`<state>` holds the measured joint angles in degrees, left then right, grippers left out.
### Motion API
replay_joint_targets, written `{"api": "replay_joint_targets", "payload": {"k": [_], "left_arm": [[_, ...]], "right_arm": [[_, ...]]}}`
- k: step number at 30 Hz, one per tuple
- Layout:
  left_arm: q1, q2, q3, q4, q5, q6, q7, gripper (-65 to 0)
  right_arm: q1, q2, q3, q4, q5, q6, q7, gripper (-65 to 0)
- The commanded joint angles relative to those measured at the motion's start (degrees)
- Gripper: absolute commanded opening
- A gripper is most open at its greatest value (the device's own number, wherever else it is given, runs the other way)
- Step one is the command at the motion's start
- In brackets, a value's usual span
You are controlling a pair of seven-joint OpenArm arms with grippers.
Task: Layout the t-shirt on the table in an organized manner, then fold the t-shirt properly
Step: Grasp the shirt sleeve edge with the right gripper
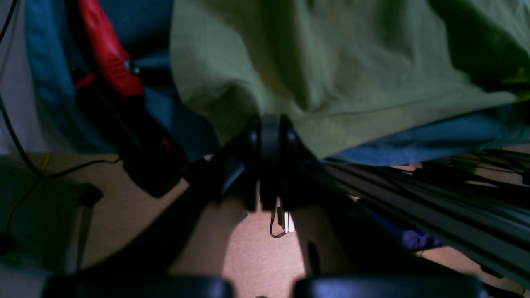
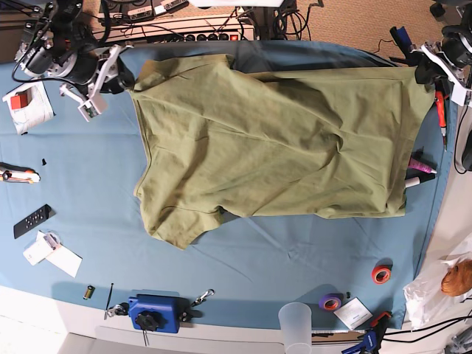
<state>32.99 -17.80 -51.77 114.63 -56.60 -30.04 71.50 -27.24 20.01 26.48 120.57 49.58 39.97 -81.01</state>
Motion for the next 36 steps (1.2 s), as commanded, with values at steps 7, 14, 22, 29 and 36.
{"api": "replay_joint_targets", "payload": {"k": [7,14,22,29,36], "left_arm": [[0.33,-0.94,-0.50,0.76,-0.66,0.15,-1.42,-65.0],[0.33,-0.92,-0.50,0.76,-0.68,0.17,-2.10,-65.0],[0.31,-0.94,-0.50,0.76,-0.68,0.15,-2.19,-65.0],[0.31,-0.94,-0.50,0.76,-0.70,0.15,-2.56,-65.0],[0.31,-0.94,-0.50,0.76,-0.70,0.15,-2.54,-65.0]], "right_arm": [[3.28,2.78,16.72,5.68,7.17,0.03,6.91,-48.4],[16.92,2.84,14.27,0.42,-3.61,-0.35,12.50,-48.4],[30.16,2.82,-2.19,-20.85,-11.89,-1.01,18.62,-48.4],[44.39,2.12,-11.65,-43.45,-11.98,-1.01,21.07,-48.4],[55.15,0.42,-18.34,-60.50,-11.74,0.03,20.83,-48.4]]}}
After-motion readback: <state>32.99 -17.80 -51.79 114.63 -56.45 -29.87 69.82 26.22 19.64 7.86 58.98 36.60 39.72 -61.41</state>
